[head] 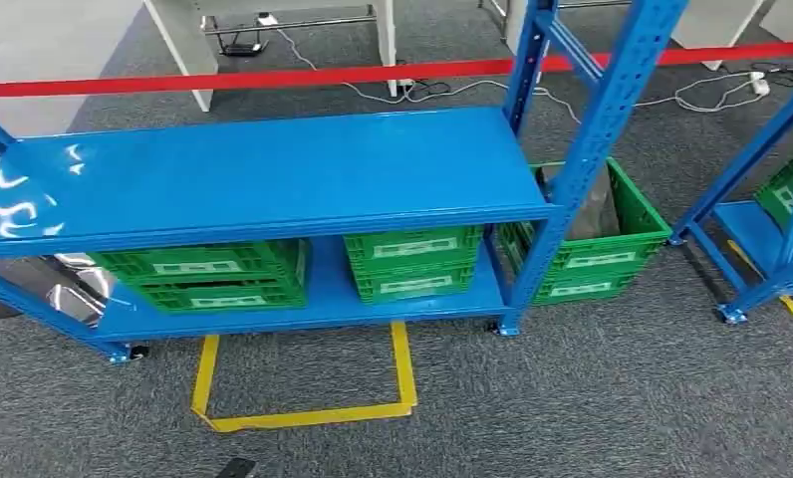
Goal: Take the parts from the cabinet and place them on the table.
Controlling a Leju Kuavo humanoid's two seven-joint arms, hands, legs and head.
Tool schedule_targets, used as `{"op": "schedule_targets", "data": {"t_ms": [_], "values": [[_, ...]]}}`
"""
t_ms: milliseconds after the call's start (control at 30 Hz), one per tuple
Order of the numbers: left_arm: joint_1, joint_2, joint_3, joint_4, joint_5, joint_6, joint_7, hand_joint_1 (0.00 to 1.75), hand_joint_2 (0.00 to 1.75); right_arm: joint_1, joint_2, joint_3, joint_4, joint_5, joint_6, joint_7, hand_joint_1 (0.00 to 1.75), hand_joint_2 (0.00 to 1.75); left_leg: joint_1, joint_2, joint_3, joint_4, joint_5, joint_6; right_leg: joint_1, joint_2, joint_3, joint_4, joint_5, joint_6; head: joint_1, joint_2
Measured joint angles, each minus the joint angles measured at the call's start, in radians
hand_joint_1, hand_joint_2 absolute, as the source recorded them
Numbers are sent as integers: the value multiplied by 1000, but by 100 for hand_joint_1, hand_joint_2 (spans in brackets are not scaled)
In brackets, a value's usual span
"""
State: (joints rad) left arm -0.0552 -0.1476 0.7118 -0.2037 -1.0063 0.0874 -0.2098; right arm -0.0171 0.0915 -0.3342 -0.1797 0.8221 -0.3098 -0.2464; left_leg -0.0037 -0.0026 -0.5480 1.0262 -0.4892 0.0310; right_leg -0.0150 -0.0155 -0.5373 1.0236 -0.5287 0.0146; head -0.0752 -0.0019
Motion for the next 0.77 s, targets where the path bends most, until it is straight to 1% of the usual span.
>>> {"op": "schedule_targets", "data": {"t_ms": [33, 67, 100, 133, 167, 300, 400, 533, 600, 733, 767], "values": [[-1, -3, 0, 0, 0, 3, 0, 0, 175, -1, -1, 0, 0, 0, 1, 0, 0, 0, 0, -1, 2, -17, 2, -15, 2, -2, -4, 6, -2, 1, -6, 0], [-1, -8, 0, 0, -1, 3, 0, 0, 175, -1, -3, 0, 0, 0, 2, 0, 0, 0, 4, -1, 1, -16, -4, -58, 1, -1, -5, 2, 1, -9, -2, 0], [2, -7, 0, 0, -2, 3, 0, 0, 175, 1, -3, 0, 0, 0, 3, 3, 0, 0, 2, -2, 0, -16, 0, -45, 0, -2, -4, 0, 2, -7, -3, 0], [4, -6, 0, 0, -3, 4, 3, 0, 175, 1, -2, 0, 0, 1, 3, 5, 0, 0, 1, -2, 1, -16, -1, -40, -2, -2, -2, -2, 3, -5, -3, 0], [3, -7, 0, 0, -3, 6, 3, 0, 175, 0, -2, 0, 0, 2, 7, 5, 0, 0, 0, -2, 1, -16, -1, -40, -3, -1, -2, -4, 6, -1, -3, 0], [-1, -8, 1, 0, -7, 3, 3, 0, 175, 0, -3, 0, 0, 3, 10, 8, 0, 0, -2, -1, 2, -16, -1, -30, -5, -1, -6, -15, 9, 7, -3, 0], [-1, -8, 1, 0, -7, 3, 3, 0, 175, 0, -3, 0, 0, 3, 10, 8, 0, 0, -2, -2, 2, -16, 0, -28, -5, -1, -5, -18, 12, 12, -3, 0], [-1, -8, 2, 0, -7, 4, 3, 0, 175, 0, -3, 0, 0, 3, 10, 8, 0, 0, -4, -2, 1, -16, 2, -25, -6, -1, -1, -19, 15, 16, -3, 0], [-1, -8, 5, 0, -7, 4, 3, 0, 175, 0, -3, 0, 0, 3, 10, 8, 0, 0, -4, -1, -1, -15, 4, -23, -6, -1, 4, -19, 16, 16, -3, 0], [-1, -8, 9, 0, -7, 5, 3, 0, 175, 0, -3, 0, 0, 6, 10, 7, 0, 0, -4, -1, -1, -15, 4, -23, -6, -1, 3, -18, 16, 16, -3, 0], [-1, -8, 9, 0, -7, 5, 3, 0, 175, 0, -3, 0, 0, 8, 9, 7, 0, 0, -6, -1, -1, -13, 3, -22, -8, -1, 4, -20, 17, 17, -3, 0]]}}
